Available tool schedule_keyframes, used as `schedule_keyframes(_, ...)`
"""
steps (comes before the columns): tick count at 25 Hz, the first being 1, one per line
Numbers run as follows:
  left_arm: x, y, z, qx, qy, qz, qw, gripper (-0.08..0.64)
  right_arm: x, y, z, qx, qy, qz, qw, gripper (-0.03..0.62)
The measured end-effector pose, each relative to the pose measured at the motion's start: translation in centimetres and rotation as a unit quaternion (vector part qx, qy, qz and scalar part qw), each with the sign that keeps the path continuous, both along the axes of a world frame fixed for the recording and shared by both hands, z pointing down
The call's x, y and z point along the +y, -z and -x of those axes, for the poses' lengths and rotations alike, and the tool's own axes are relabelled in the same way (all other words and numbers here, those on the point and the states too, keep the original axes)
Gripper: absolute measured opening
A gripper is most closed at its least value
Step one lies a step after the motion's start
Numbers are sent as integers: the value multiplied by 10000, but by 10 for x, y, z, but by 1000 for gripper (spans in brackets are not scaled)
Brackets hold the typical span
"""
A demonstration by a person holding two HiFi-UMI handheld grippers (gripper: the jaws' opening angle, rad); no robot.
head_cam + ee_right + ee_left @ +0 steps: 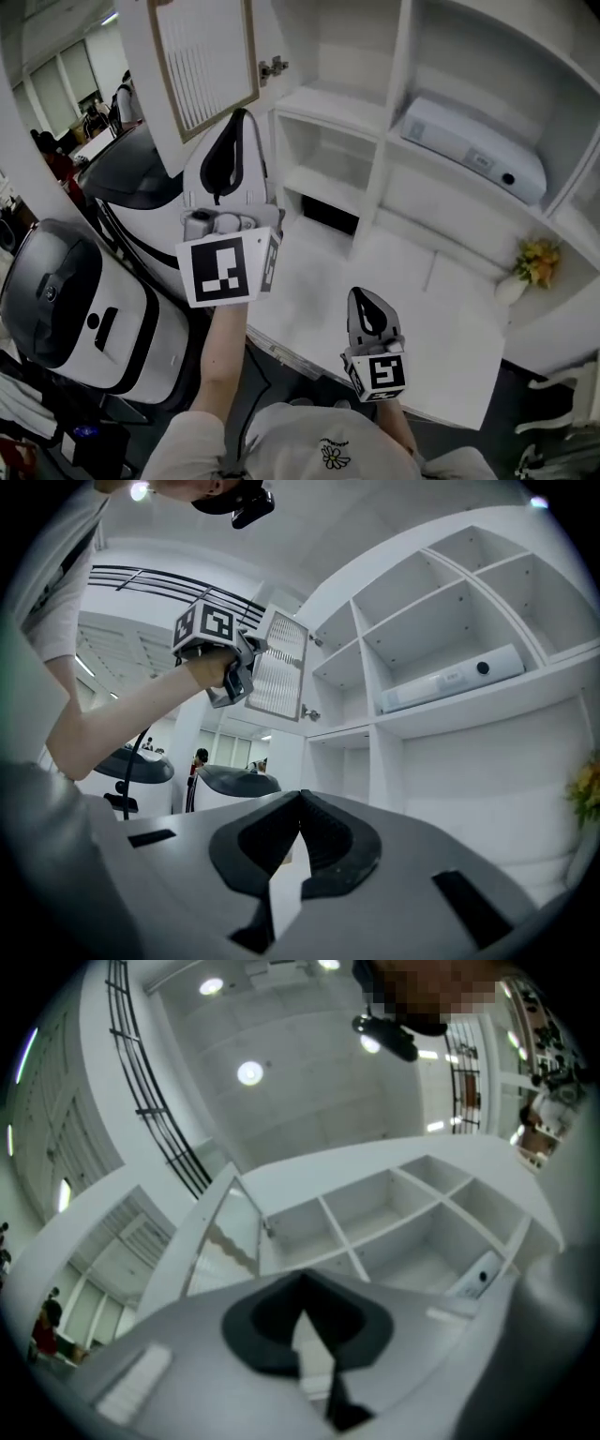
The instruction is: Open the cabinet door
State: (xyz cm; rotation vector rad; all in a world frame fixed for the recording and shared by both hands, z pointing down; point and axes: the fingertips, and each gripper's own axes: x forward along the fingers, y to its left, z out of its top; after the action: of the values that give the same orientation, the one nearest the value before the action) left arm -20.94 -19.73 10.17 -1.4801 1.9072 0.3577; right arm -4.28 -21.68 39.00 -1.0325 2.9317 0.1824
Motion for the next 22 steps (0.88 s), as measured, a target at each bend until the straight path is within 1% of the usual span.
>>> schedule_keyframes(5, -4, -41, -40, 157, -187, -8, 9997, 8, -8, -2, -33, 49, -408, -56, 9991, 0)
schedule_keyframes(6, -4, -50, -49, 163, -285, -4, 9995, 8, -8, -1, -38, 34, -490, -90, 9988, 0)
schedule_keyframes(8, -4, -72, -66, 287, -695, 77, 9971, 8, -8, 1, -47, 16, -628, -128, 9979, 0)
schedule_keyframes(10, -6, -99, -81, 462, -1023, 292, 9932, 8, -7, 2, -54, 54, -751, -167, 9970, 0)
schedule_keyframes(12, -9, -127, -93, 581, -1132, 546, 9904, 8, -7, 4, -60, 77, -887, -199, 9958, 0)
schedule_keyframes(14, -15, -153, -103, 686, -1166, 842, 9872, 8, -10, 2, -68, 58, -1029, -138, 9946, 0)
schedule_keyframes(17, -24, -196, -119, 856, -976, 1309, 9829, 8, -18, -8, -84, 7, -1227, -22, 9924, 0)
schedule_keyframes(19, -26, -227, -130, 822, -907, 1660, 9785, 8, -20, -14, -97, 43, -1425, 14, 9898, 0)
schedule_keyframes(22, -31, -261, -146, 844, -1128, 2037, 9688, 6, -22, -23, -115, 107, -1700, 83, 9854, 0)
